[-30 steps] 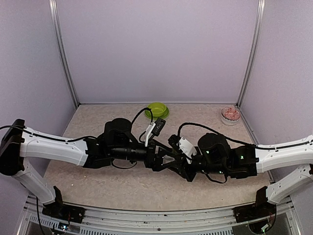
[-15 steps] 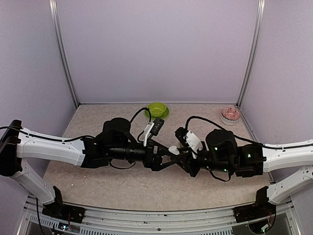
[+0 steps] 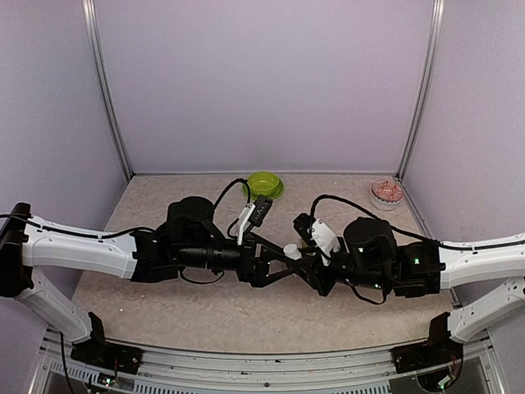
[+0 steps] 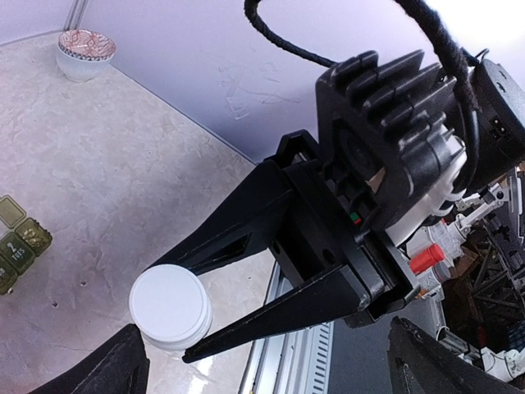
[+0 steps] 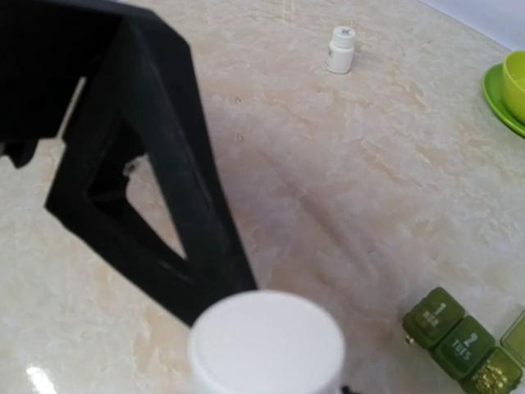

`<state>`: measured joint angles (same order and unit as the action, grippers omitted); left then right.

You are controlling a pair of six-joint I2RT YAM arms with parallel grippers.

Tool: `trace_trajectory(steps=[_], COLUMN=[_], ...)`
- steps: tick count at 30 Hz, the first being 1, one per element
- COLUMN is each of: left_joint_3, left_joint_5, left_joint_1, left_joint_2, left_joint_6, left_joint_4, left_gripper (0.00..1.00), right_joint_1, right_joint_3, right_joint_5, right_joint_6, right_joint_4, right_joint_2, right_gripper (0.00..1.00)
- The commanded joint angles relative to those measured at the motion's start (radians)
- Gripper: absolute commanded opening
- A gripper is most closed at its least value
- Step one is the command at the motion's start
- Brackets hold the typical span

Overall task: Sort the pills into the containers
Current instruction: Screw the lid of the pill bottle onto the pill bottle.

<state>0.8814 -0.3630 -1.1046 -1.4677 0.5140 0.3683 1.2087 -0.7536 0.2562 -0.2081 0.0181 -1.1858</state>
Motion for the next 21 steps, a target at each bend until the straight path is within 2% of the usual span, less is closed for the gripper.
trace_trajectory(steps=[1,21], left_joint_3=[-0.013,0.017], left_joint_5=[0.004,-0.013], left_joint_1=[-0.01,-0.029], left_joint_2=[0.025,-0.033], left_joint_6=[-0.015,-0.012], left_joint_4=[0.03,0.067], left_gripper=[0.99,0.99], right_joint_1=[-0.005,-0.004], right_joint_3=[-0.004,-0.018], right_joint_5=[0.006,-0.093], right_joint_6=[-0.009,0.004], right_joint_4=[0.012,-0.026], right_joint_2=[-0.022,-0.074], right_gripper=[0.23,0.23])
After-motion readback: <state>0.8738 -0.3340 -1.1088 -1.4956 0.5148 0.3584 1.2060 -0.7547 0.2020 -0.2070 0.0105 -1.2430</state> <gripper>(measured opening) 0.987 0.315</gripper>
